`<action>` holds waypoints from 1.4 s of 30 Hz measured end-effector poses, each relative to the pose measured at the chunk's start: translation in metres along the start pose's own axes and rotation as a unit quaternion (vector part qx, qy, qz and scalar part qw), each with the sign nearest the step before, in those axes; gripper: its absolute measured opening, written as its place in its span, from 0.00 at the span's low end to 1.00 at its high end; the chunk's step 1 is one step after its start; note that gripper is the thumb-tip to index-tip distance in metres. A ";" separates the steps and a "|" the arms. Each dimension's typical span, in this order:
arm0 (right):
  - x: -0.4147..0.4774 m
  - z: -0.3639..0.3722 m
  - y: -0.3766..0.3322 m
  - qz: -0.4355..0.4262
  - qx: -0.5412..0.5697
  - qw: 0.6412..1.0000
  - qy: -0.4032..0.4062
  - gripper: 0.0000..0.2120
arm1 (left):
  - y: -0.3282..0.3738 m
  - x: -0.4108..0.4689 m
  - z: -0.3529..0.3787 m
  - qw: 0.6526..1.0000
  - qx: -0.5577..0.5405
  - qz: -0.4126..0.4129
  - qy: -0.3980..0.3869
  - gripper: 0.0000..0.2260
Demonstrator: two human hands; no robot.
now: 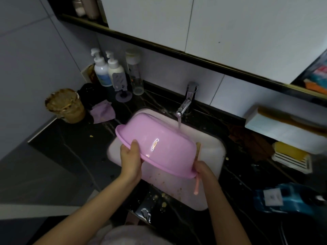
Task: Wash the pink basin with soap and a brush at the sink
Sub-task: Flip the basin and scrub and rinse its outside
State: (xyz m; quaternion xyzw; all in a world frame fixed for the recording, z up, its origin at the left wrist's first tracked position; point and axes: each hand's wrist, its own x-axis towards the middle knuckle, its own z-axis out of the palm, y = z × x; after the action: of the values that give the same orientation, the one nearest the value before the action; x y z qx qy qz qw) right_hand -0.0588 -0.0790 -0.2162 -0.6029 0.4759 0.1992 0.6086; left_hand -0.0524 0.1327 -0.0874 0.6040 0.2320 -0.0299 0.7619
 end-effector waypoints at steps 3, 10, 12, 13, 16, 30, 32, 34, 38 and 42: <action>-0.009 -0.001 0.007 0.021 0.077 0.996 -0.029 0.13 | 0.003 -0.003 0.013 1.000 -0.007 0.009 -0.014 0.08; -0.012 -0.005 -0.015 0.051 0.196 0.972 -0.119 0.12 | 0.023 -0.032 0.031 0.993 -0.058 0.096 -0.021 0.19; -0.018 0.000 -0.021 0.041 0.131 0.981 -0.135 0.15 | 0.023 -0.039 0.019 0.992 -0.053 0.101 -0.058 0.21; -0.023 0.003 -0.024 0.028 0.090 0.987 -0.129 0.17 | 0.024 -0.040 0.012 0.991 -0.048 0.093 -0.080 0.20; -0.017 0.012 -0.030 -0.028 0.027 0.995 -0.095 0.17 | 0.037 -0.035 -0.013 0.990 -0.064 0.041 -0.118 0.22; 0.007 0.052 -0.035 -0.051 0.090 0.991 -0.084 0.21 | 0.048 -0.005 -0.050 0.966 -0.202 -0.136 0.089 0.19; 0.001 0.045 -0.037 -0.042 0.108 0.989 -0.097 0.15 | 0.046 -0.007 -0.050 0.966 -0.206 -0.114 0.108 0.16; 0.005 0.036 -0.038 -0.028 0.133 0.986 -0.098 0.13 | 0.045 -0.005 -0.046 0.965 -0.207 -0.086 0.137 0.12; 0.000 0.032 -0.043 -0.022 0.169 0.981 -0.089 0.10 | 0.040 -0.002 -0.023 0.976 -0.148 -0.024 0.158 0.10; -0.001 0.046 -0.049 -0.027 0.181 0.980 -0.078 0.09 | 0.026 -0.010 0.008 0.985 -0.116 0.000 0.130 0.11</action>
State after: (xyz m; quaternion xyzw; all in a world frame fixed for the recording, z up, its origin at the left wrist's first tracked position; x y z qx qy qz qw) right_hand -0.0036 -0.0462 -0.1966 -0.4782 0.4386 0.1399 0.7479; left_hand -0.0503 0.1305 -0.0584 0.5104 0.3312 0.0756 0.7900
